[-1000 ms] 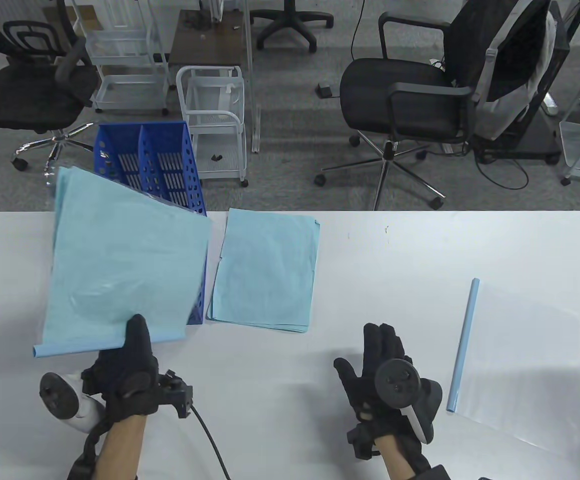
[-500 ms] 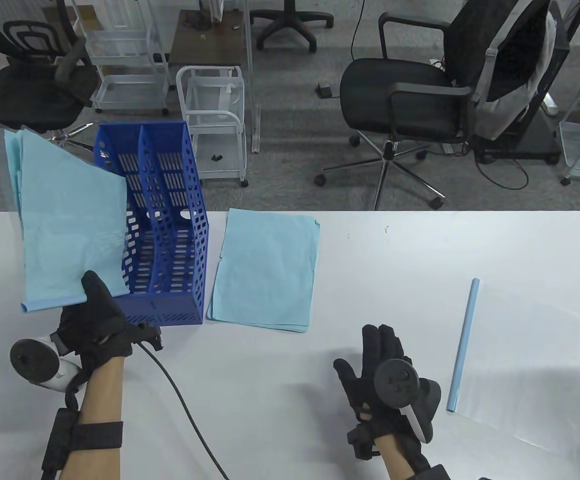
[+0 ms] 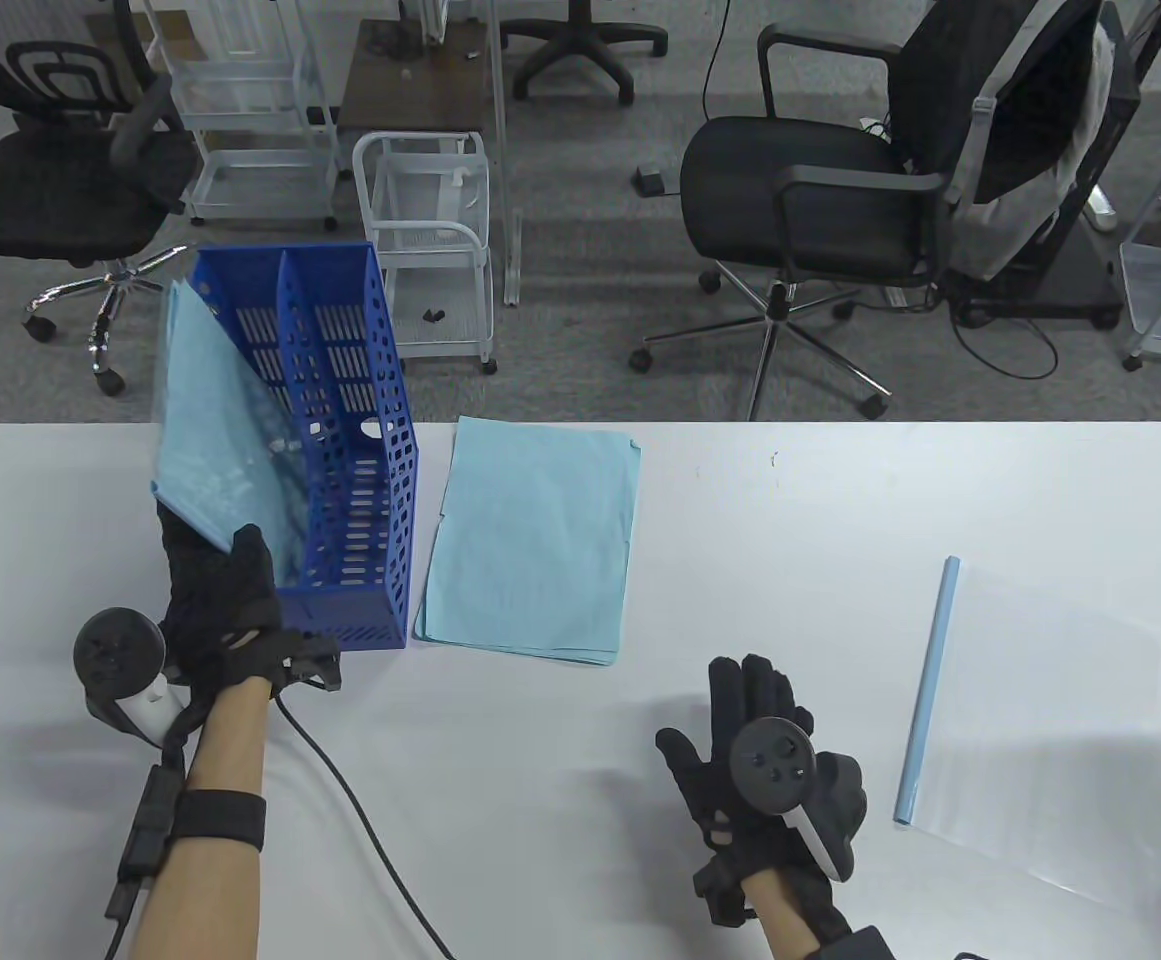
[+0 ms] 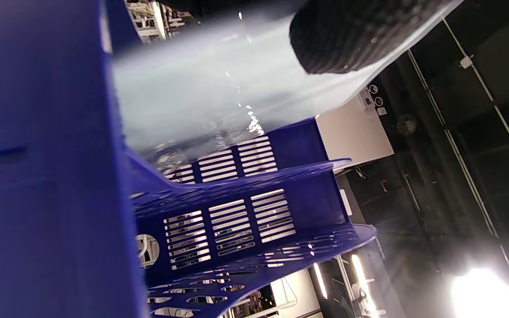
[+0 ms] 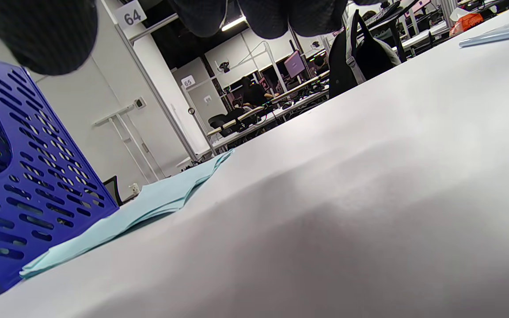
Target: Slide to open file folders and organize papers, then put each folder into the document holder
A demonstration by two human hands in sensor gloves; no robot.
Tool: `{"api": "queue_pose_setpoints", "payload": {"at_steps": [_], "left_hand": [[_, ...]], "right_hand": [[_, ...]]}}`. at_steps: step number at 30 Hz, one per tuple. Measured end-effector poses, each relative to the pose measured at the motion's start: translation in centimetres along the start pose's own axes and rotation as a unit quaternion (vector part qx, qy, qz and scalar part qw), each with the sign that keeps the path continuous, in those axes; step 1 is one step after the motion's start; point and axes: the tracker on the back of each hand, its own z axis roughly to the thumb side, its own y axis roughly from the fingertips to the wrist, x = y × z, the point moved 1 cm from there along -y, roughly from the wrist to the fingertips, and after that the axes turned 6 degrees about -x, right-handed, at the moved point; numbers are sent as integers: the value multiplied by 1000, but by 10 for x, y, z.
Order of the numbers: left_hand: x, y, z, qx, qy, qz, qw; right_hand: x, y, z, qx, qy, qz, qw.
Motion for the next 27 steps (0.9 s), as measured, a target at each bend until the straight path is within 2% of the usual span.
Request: {"api": "queue_pose_setpoints", "payload": {"at_steps": [7,12,15,17,20,23,24,25,27], "left_hand": [[8,5,4,-3,7,9,1000],[15,10,45,-97,6,13,995],[10,21,80,-176,-16,-19,984],[5,34,99,-229,-44,-36,972],[-11,62,120,-292,-113,-94,945],[-29,90,122,-301,-214,-165,915],[-38,102,117,-298,-263,-203,895],[-42,107,114,-296,-285,-219,885],[-55,123,97,-273,-365,-279,846]], "right_hand": [[1,0,1,-1,7,4,1000],[2,0,2,0,12,6,1000],[3,0,2,2,18,8,1000],[3,-1,2,3,21,9,1000],[1,-1,1,7,26,6,1000],[-1,-1,-2,17,37,1,999],[-3,-2,-3,22,47,-1,999],[-3,-2,-4,24,50,-1,998],[-6,-3,-7,38,71,-1,997]]}}
